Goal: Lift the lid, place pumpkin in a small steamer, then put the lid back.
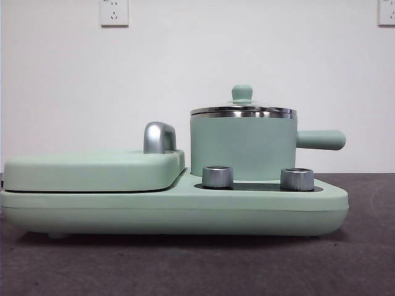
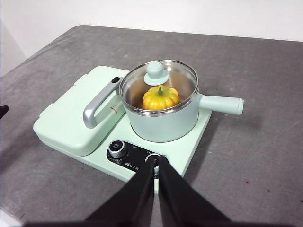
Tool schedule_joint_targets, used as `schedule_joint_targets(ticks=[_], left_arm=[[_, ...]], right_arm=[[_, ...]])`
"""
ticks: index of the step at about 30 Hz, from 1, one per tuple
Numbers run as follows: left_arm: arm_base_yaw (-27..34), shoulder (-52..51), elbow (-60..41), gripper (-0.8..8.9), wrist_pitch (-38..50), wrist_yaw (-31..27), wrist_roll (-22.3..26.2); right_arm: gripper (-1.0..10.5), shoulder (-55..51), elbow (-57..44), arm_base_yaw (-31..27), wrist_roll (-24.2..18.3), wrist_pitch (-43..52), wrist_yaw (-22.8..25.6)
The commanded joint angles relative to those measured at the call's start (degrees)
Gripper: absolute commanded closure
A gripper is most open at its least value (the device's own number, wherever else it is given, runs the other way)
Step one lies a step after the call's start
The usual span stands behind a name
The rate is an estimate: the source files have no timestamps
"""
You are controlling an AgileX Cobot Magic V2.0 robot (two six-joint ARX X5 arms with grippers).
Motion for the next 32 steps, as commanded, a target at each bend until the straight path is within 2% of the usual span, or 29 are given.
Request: schedule_joint_targets(ticks=[1, 5, 6, 8, 11, 14, 17, 20, 25, 32], left_arm=[[-0.02, -0.09, -1.14, 7.98, -0.04, -0.13, 0.55], [0.0, -0.09, -1.14, 7.98, -0.04, -0.13, 0.55], [-0.02, -0.09, -1.14, 7.98, -0.07, -0.13, 0.55], [-0.02, -0.09, -1.14, 7.98, -0.07, -0.13, 0.52], [-0.02, -0.09, -1.14, 7.98, -0.07, -0.13, 0.55], [-0.02, -0.09, -1.14, 7.98, -0.09, -0.13, 0.55], [-0.02, -0.09, -1.14, 7.98, -0.09, -0.13, 0.55], [-0.02, -0.09, -1.14, 7.98, -0.09, -0.13, 0.55], [-0.02, -0.09, -1.14, 7.98, -0.09, -0.13, 0.55], [-0.02, -0.09, -1.14, 7.98, -0.09, -0.13, 0.55]], right_arm=[[9.4, 0.13, 0.7, 0.28, -0.61, 0.57, 0.04], [9.4, -0.11, -0.15, -0.72, -0.63, 1.79, 0.68], [9.4, -0.31, -0.68, -2.36, -0.66, 2.38, 0.63], [9.4, -0.37, -3.52, -6.88, -0.7, 6.47, -2.38], [9.4, -2.4, -11.91, -14.53, -0.7, 17.05, -5.6], [9.4, -6.01, -24.55, -20.55, -0.72, 32.76, -4.39], [9.4, -9.44, -35.65, -24.3, -0.7, 44.87, -4.55], [9.4, -13.03, -43.89, -26.47, -0.72, 50.47, -3.8], [9.4, -17.46, -51.21, -27.15, -0.87, 49.48, 1.84], [9.4, -22.18, -56.37, -27.58, -2.62, 48.68, 3.26]])
